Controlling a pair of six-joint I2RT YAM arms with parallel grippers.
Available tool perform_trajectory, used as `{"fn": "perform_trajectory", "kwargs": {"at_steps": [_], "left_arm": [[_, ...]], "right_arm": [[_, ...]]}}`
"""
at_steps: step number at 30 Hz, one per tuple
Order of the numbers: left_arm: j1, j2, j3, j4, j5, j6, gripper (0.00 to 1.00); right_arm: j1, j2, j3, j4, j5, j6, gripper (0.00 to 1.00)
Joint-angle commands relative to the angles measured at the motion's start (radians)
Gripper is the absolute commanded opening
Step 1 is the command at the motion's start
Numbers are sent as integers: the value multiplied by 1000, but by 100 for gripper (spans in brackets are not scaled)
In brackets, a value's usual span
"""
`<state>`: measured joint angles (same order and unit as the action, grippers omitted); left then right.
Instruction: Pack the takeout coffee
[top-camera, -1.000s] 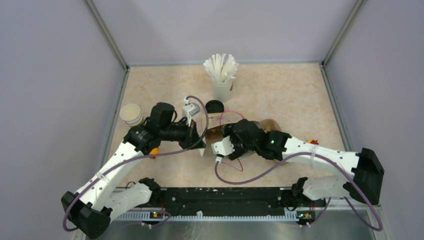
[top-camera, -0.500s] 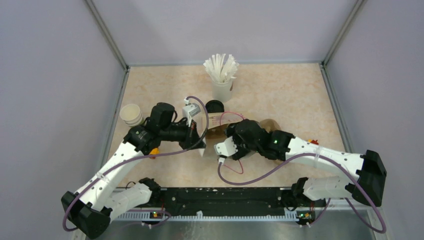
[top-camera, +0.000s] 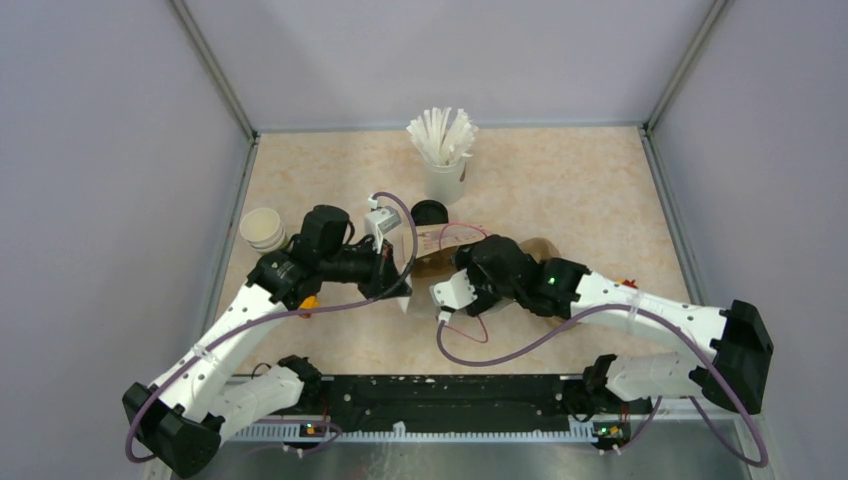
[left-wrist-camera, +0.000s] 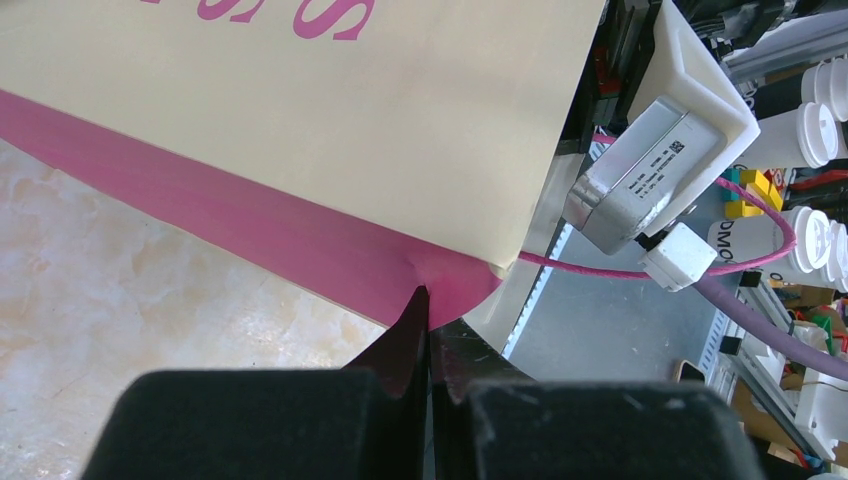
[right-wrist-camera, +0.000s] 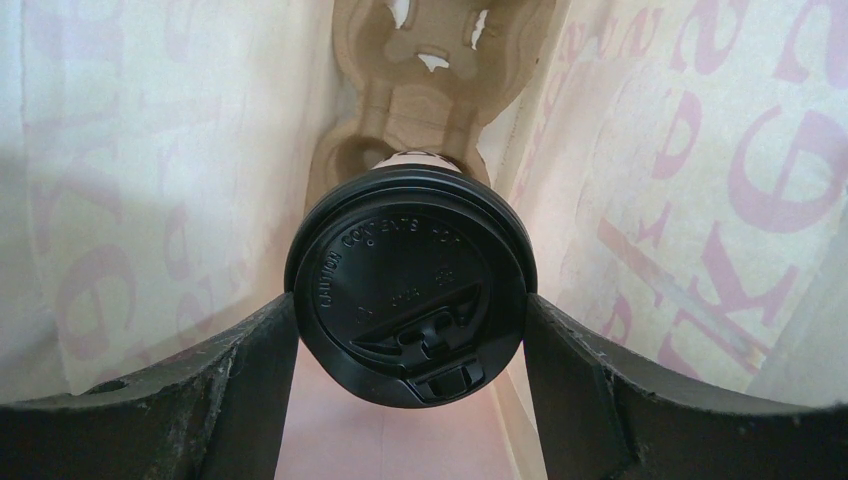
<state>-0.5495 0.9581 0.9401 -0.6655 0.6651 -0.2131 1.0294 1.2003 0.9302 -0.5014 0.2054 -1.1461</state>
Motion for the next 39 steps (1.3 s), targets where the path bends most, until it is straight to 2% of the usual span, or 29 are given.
{"fn": "perform_trajectory", "kwargs": {"at_steps": [1,15,39], "left_arm": [[-1,-7,0,10,15,16,0],[-1,-4,9,1,3,26,0],[-1,-6,-4,19,28,7,0]], "right_arm": [[-13,6,17,-17,20,-11,65],[-13,17,27,-56,16,-30,64],[-14,16,-72,117,46,-27,63]]}}
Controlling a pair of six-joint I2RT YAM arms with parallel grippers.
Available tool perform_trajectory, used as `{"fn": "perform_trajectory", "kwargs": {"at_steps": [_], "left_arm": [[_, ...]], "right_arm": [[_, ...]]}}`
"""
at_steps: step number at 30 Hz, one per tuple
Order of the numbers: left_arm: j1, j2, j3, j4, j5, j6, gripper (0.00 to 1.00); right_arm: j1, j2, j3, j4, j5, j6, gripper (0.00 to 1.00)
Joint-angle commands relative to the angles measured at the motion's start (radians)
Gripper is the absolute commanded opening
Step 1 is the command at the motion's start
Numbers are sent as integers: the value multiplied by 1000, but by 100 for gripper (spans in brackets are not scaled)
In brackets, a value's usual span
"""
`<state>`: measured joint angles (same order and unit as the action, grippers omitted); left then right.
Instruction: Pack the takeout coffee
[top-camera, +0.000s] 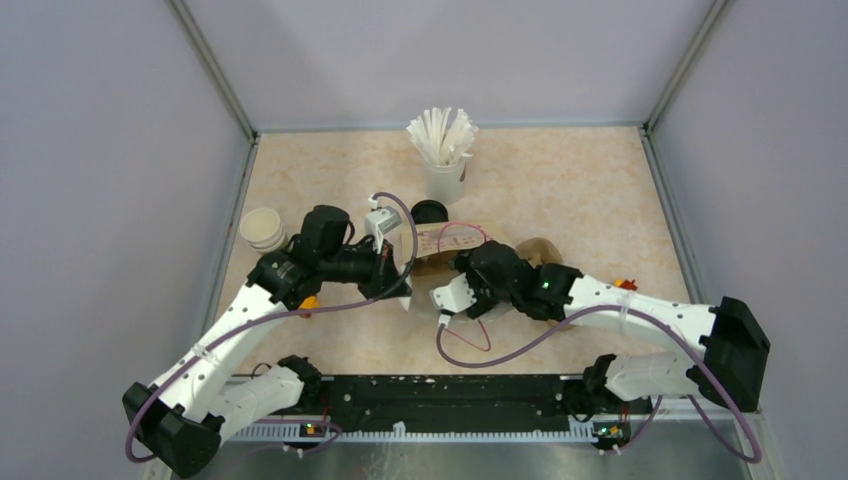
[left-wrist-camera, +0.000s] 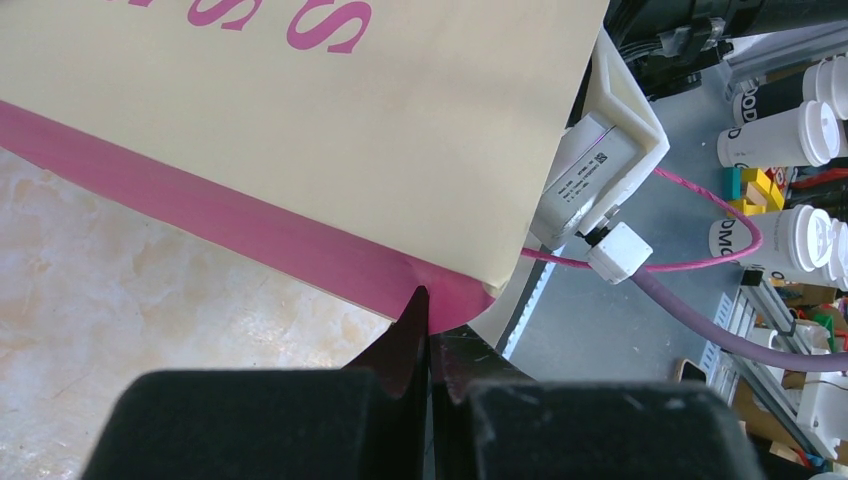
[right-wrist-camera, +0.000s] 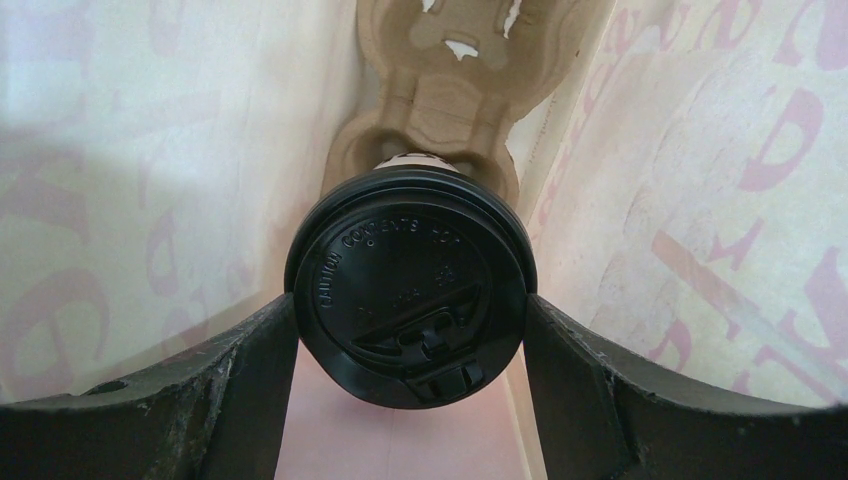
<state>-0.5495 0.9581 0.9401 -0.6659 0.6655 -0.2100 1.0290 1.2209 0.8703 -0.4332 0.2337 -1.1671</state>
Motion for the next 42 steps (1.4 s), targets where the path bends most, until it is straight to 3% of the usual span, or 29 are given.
{"fn": "perform_trajectory", "kwargs": {"at_steps": [1,42], "left_arm": [[-1,-4,-4,20,28,3,0],[0,-12,-14,9,42,-12,0]], "right_arm": [[-13,-4,-16,53,18,-5,63],[-73,68,-91,156,12,16,66]]}}
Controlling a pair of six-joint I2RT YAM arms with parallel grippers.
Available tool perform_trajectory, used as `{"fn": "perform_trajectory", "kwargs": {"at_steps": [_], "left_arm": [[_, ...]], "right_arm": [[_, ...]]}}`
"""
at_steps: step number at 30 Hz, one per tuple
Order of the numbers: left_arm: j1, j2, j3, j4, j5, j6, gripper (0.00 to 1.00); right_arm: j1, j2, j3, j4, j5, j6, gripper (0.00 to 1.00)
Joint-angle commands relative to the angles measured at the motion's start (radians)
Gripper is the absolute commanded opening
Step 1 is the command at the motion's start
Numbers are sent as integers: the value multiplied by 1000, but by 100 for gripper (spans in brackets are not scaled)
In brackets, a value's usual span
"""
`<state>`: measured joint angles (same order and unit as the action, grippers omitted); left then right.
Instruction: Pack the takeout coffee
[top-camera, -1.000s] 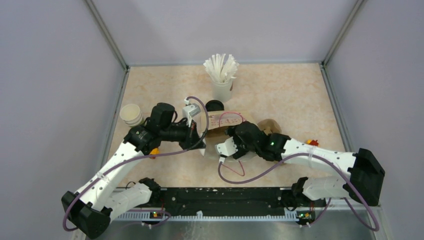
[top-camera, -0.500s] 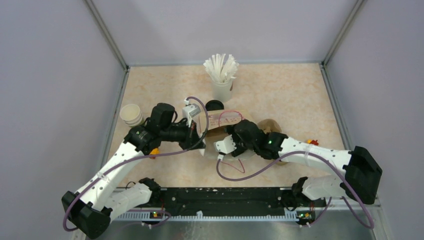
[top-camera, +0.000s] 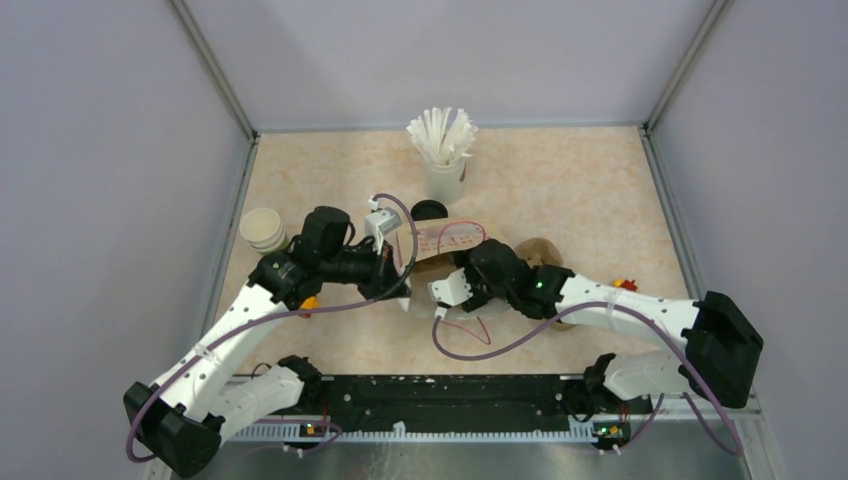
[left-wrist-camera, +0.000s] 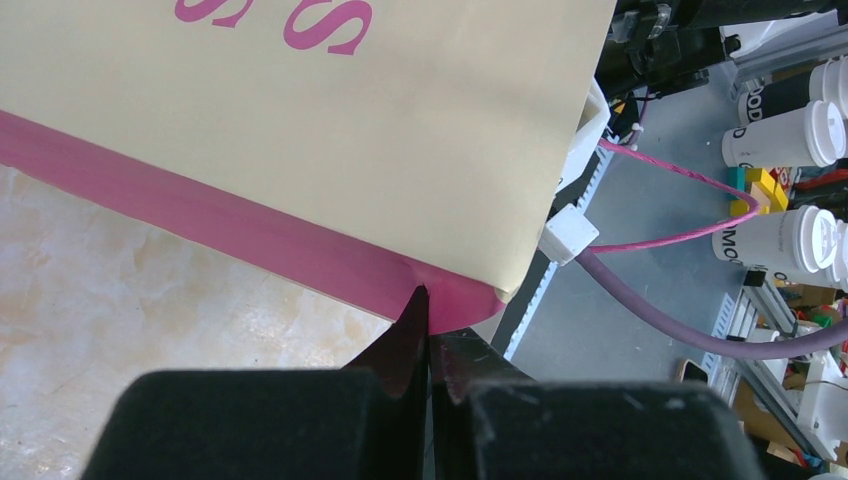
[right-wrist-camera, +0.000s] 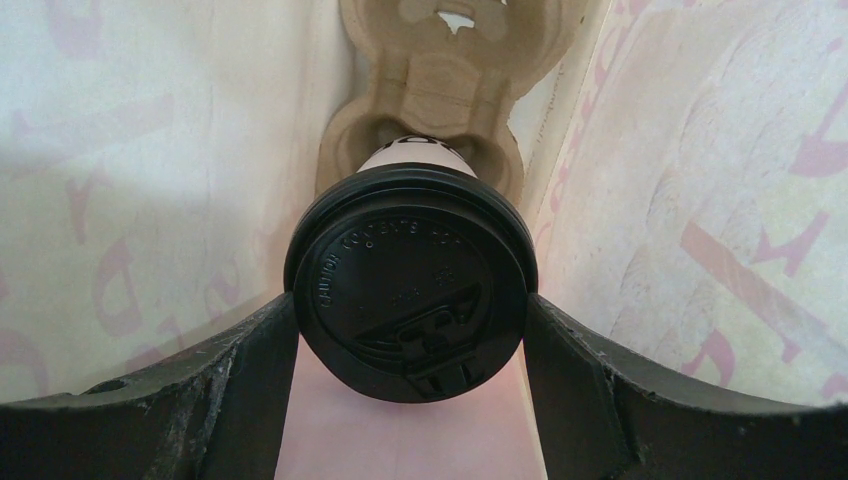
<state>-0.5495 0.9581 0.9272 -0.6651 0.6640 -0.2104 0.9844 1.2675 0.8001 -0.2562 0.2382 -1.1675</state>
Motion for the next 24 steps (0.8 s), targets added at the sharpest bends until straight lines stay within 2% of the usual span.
{"fn": "perform_trajectory", "kwargs": {"at_steps": [1,4,24], "left_arm": [[-1,-12,-1,11,43,-13,0],[0,-3,4,18,45,-18,0],[0,10,16,2,5,-24,1]], "right_arm": [[-29,21,-21,-21,7,15,66],[-30,20,-19,-21,10,12,66],[-29,-43,46,-103,-36,5,88]]}}
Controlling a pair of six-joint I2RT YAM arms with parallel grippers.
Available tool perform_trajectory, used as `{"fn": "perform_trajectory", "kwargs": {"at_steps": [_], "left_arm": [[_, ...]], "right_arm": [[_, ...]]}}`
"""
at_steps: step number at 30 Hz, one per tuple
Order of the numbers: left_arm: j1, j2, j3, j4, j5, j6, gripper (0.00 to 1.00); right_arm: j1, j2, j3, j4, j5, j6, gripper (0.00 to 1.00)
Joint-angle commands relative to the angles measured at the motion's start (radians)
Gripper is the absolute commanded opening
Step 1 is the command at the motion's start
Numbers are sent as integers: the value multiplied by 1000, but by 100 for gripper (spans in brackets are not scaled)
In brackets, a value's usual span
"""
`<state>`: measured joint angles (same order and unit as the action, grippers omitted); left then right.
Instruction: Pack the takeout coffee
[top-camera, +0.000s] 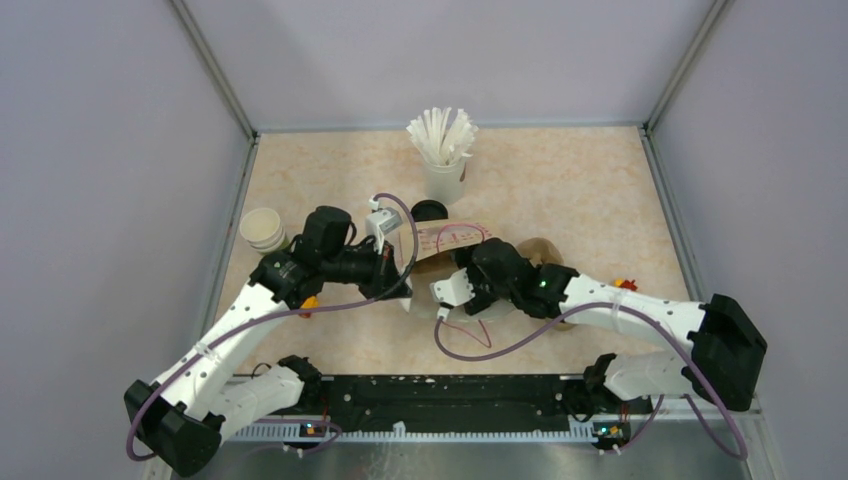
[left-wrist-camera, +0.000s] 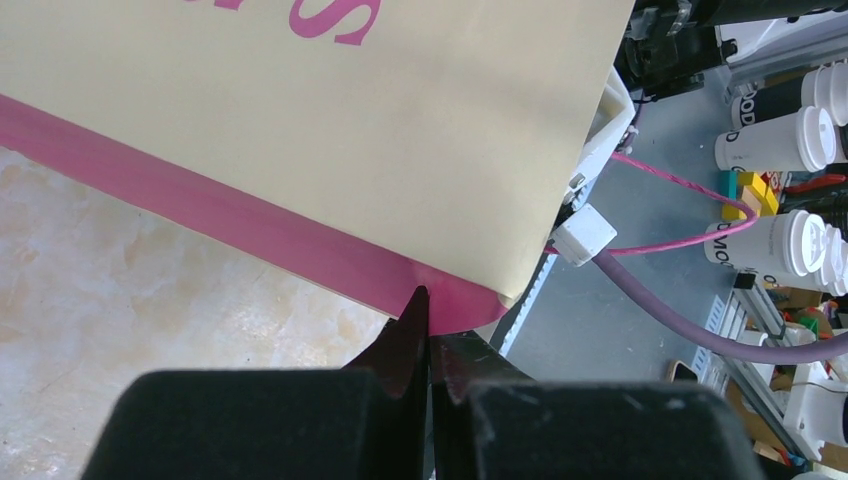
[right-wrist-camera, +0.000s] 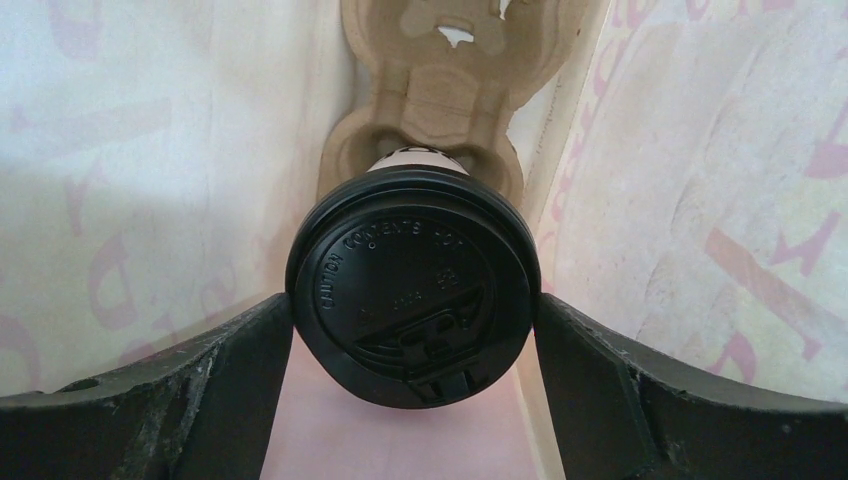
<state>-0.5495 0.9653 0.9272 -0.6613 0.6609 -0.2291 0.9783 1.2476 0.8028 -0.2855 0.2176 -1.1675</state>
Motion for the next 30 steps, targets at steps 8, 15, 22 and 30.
{"fn": "perform_trajectory", "kwargs": {"at_steps": [8,15,22,30], "left_arm": [[-1,11,23,-6,0,-9,1],[-1,28,36,-15,-6,-6,1],[0,42,51,-28,-8,2,1],[-1,60,61,-34,-11,9,1]], "right_arm": [[-23,-26,67,-100,-32,0,86],[-23,-32,93,-124,-62,-1,84],[-23,-35,104,-137,-63,-3,83],[-22,-33,136,-174,-85,1,78]]}}
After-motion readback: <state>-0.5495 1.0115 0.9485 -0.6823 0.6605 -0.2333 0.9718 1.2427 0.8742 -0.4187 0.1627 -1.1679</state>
